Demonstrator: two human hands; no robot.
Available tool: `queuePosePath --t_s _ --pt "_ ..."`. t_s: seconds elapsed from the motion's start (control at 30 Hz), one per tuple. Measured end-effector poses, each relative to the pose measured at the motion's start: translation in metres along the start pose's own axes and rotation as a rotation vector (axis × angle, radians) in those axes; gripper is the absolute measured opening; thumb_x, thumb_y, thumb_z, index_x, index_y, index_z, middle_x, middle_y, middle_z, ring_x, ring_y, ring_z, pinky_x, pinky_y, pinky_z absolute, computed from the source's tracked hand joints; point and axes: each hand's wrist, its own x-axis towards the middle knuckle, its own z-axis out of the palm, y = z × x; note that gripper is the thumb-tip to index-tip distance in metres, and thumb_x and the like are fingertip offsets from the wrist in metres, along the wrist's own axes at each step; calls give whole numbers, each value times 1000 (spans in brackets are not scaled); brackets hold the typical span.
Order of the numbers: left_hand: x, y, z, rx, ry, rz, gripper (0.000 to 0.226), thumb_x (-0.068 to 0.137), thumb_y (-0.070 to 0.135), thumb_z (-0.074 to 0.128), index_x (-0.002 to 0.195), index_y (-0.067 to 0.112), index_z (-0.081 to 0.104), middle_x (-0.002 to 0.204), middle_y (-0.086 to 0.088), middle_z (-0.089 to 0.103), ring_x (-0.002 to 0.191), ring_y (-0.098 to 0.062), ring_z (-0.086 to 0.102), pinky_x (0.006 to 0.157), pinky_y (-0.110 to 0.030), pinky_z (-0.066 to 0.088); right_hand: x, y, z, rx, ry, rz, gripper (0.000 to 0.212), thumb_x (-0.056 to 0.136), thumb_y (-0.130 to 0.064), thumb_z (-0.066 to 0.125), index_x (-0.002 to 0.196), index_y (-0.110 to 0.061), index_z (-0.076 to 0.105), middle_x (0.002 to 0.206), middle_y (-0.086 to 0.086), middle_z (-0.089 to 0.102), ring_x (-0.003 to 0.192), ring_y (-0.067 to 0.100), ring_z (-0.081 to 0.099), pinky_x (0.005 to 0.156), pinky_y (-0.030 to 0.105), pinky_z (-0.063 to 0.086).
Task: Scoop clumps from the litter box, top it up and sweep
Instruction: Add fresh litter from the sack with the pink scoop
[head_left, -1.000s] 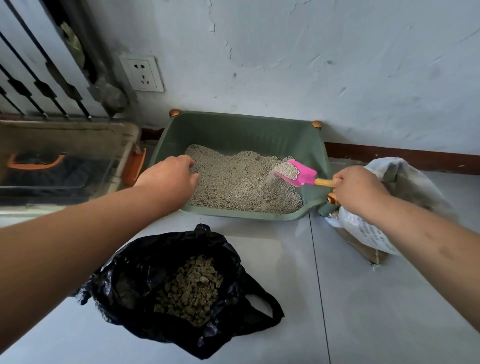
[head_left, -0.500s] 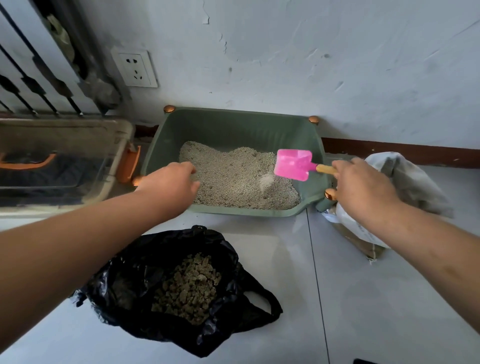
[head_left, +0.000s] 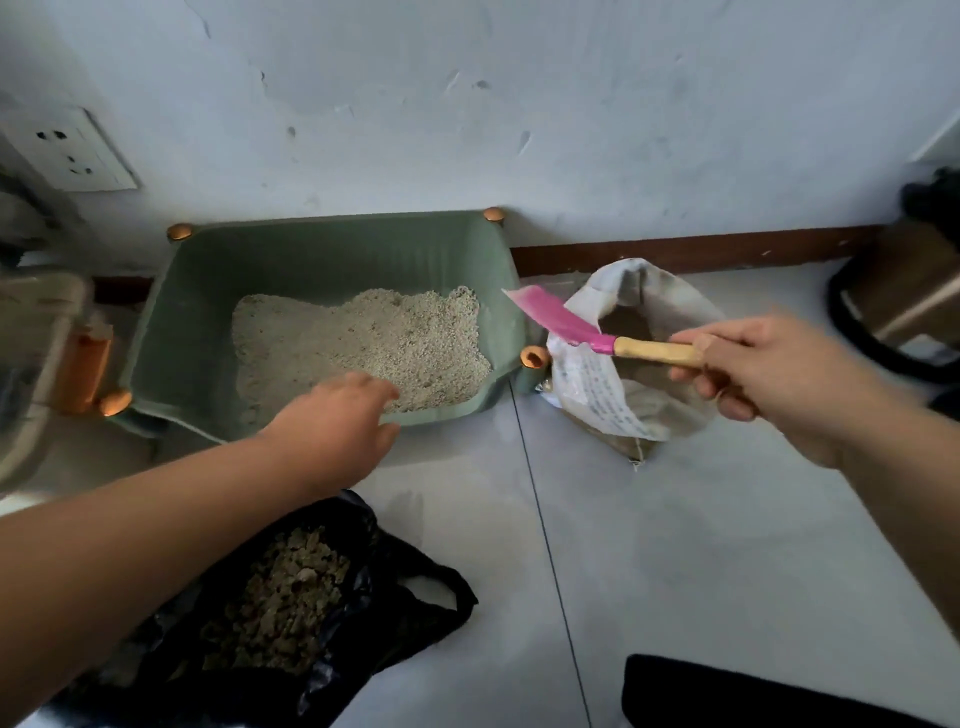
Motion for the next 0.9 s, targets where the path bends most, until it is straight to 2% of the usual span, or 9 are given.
queuePosePath --t_s 0.1,0.3,0.37,0.5,0.6,0.67,0.73,0.83,0.9 --pt "8 33 7 15 -16 70 49 102 40 45 148 24 42 148 -1 46 139 -21 40 115 -39 33 -30 19 -26 20 13 14 25 99 -11 47 100 -16 71 88 17 70 62 15 52 42 22 35" --pt "17 87 12 4 -1 169 48 101 41 47 147 24 43 146 0 47 137 -22 40 112 -38 33 -57 52 -58 52 107 132 26 100 -11 45 100 -14 71 84 14 70 60 15 52 48 26 38" --pt "21 98 13 5 6 181 48 101 41 49 145 24 45 145 0 49 135 -21 43 111 -37 34 -55 67 -62 101 157 173 27 101 -11 43 102 -10 70 85 17 69 60 16 52 46 25 38" --pt "22 109 14 13 -4 180 47 101 40 49 145 24 46 144 0 48 134 -21 43 109 -35 34 -35 92 -47 144 211 209 24 100 -10 42 102 -5 66 82 16 67 46 5 52 39 19 36" --pt "23 109 14 11 -3 172 47 100 40 51 144 23 48 143 0 49 133 -21 43 109 -36 36 -15 97 -36 88 216 215 25 99 -15 45 95 -6 67 80 14 69 55 16 56 48 28 40" --pt "25 108 13 5 4 161 46 100 39 52 142 23 49 141 0 50 133 -22 44 108 -36 36 -1 88 -34 -110 234 144 29 97 -18 44 86 -6 68 74 11 71 59 20 59 57 34 46" --pt "27 107 11 -5 12 147 45 99 39 52 141 24 50 140 1 51 133 -22 44 108 -37 38 17 70 -33 -447 253 27 30 95 -22 43 82 -9 66 75 8 70 67 23 63 64 33 46" --pt "28 109 9 -2 8 129 45 100 39 51 142 25 49 141 2 50 135 -20 42 110 -37 37 48 38 -24 -960 185 -41 21 96 -17 48 104 -13 67 88 9 58 80 26 55 64 31 39" --pt "29 113 8 2 9 123 45 100 40 50 143 26 48 142 3 49 135 -20 42 110 -36 36 65 20 -15 -1090 133 -3 24 93 -8 50 113 -10 64 92 10 55 80 26 49 65 31 40"
